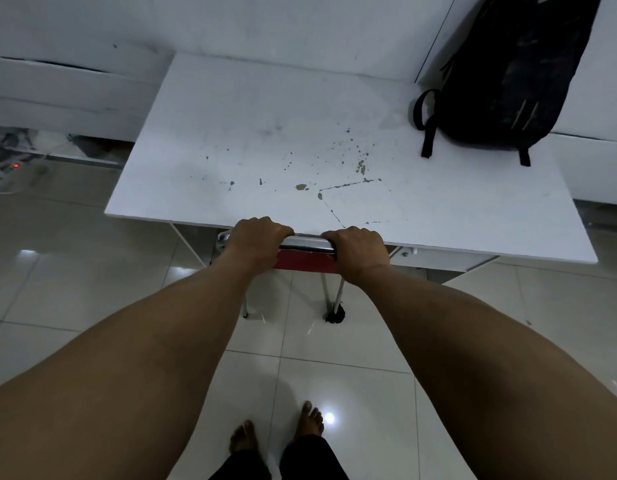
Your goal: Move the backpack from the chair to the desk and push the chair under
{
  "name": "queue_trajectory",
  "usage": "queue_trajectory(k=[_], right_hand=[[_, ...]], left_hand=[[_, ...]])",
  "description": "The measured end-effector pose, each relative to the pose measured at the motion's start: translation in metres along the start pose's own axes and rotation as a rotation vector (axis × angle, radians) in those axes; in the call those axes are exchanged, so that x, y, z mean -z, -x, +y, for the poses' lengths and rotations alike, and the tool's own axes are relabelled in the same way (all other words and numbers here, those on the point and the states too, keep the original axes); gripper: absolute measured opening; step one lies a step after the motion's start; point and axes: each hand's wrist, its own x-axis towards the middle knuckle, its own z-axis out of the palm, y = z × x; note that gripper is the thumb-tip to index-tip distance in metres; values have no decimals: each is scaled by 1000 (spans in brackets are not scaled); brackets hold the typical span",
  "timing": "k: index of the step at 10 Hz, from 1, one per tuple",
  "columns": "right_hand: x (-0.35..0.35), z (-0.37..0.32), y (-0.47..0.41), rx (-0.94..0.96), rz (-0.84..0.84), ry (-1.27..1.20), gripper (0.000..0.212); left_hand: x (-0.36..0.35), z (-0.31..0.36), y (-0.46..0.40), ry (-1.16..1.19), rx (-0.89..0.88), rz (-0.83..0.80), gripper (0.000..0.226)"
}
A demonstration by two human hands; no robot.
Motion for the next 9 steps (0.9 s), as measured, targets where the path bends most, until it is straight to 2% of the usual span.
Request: queue_trajectory(k=[2, 4, 6, 7, 8, 9], right_hand=[[2, -6, 3, -25, -46, -26, 39], [19, -9, 17, -95, -170, -129, 24], [58, -18, 38, -147, -274, -117, 33], [85, -28, 48, -166, -228, -82, 33], [113, -44, 65, -192, -192, -65, 30], [141, -59, 73, -201, -171, -71, 12]], left_hand=[[-3, 0, 1, 73, 18, -34, 33], [10, 9, 12, 134, 38, -109, 33], [54, 7, 41, 103, 101, -146, 35], [86, 5, 55, 75, 113, -122, 26], [122, 7, 80, 63, 111, -111, 31], [151, 5, 91, 71, 137, -80, 32]])
